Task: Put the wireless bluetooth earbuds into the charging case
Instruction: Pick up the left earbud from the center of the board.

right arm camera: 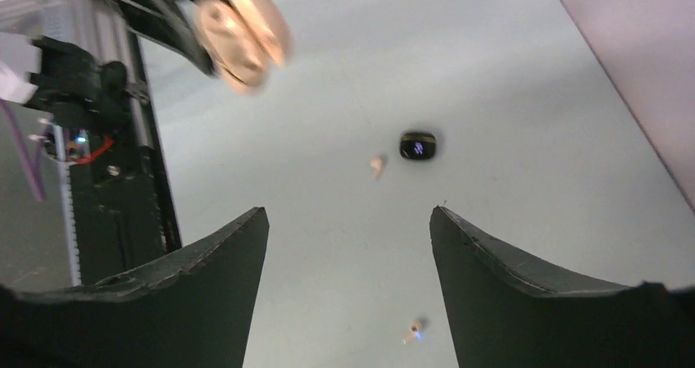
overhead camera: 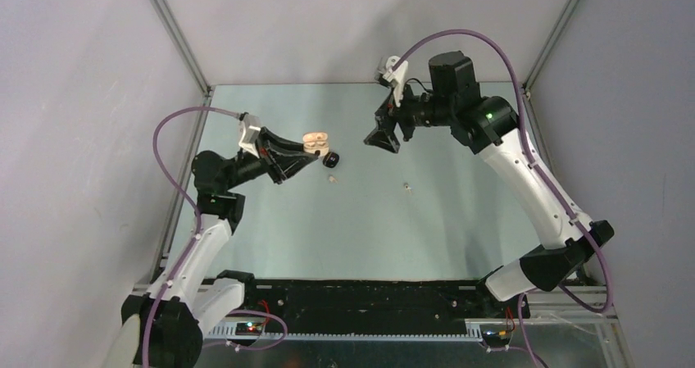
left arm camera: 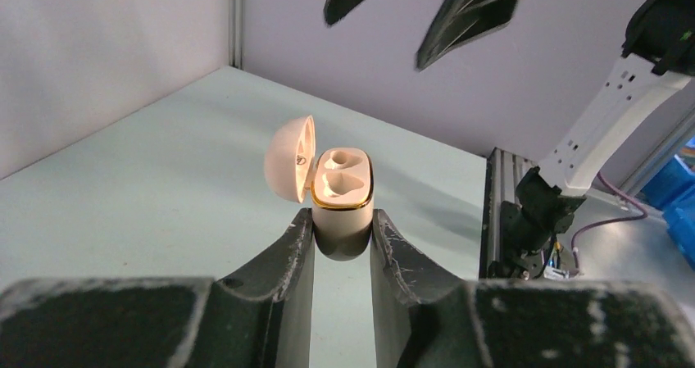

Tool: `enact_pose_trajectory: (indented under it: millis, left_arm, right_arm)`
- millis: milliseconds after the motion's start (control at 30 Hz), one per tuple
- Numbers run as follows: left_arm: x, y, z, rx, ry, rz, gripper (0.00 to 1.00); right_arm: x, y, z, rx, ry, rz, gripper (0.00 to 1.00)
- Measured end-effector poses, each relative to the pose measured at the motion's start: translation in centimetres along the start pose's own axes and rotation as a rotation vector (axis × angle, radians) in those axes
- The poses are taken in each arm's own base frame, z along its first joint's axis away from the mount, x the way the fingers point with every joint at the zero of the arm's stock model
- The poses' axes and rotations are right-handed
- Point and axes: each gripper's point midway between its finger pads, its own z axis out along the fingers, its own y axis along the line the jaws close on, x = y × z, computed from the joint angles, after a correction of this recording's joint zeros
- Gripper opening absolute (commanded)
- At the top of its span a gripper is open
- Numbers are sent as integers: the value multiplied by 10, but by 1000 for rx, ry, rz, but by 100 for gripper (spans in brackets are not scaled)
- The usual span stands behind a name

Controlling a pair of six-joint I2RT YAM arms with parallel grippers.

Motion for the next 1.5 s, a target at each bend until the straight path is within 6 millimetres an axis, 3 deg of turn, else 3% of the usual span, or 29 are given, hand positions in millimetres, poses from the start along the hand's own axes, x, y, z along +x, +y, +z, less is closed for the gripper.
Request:
enact_pose_trajectory:
  millis: [200, 433, 533, 733, 967, 1267, 1500]
  left_arm:
    - [-16, 15, -1, -44, -28, -18, 0]
    - [-41, 39, -7, -129, -71, -12, 0]
    - [-47, 41, -7, -138, -81, 0, 0]
    - [-49, 55, -17, -191, -88, -4, 0]
    - [-45, 73, -24, -241, -78, -40, 0]
    - [-56, 80, -25, -266, -65, -52, 0]
    - [-49, 85, -25, -281, -45, -74, 0]
  right_arm:
    - [57, -40, 3, 100, 122, 49, 59]
    - [128, -69, 41, 160, 339, 24, 48]
    - [173, -79, 52, 169, 459, 76, 45]
    - [248, -102, 37, 129, 604, 107, 49]
    - [286, -134, 12, 36, 657, -58, 50]
    - [351, -124, 30, -216, 760, -201, 51]
    - [364, -111, 32, -341, 774, -268, 49]
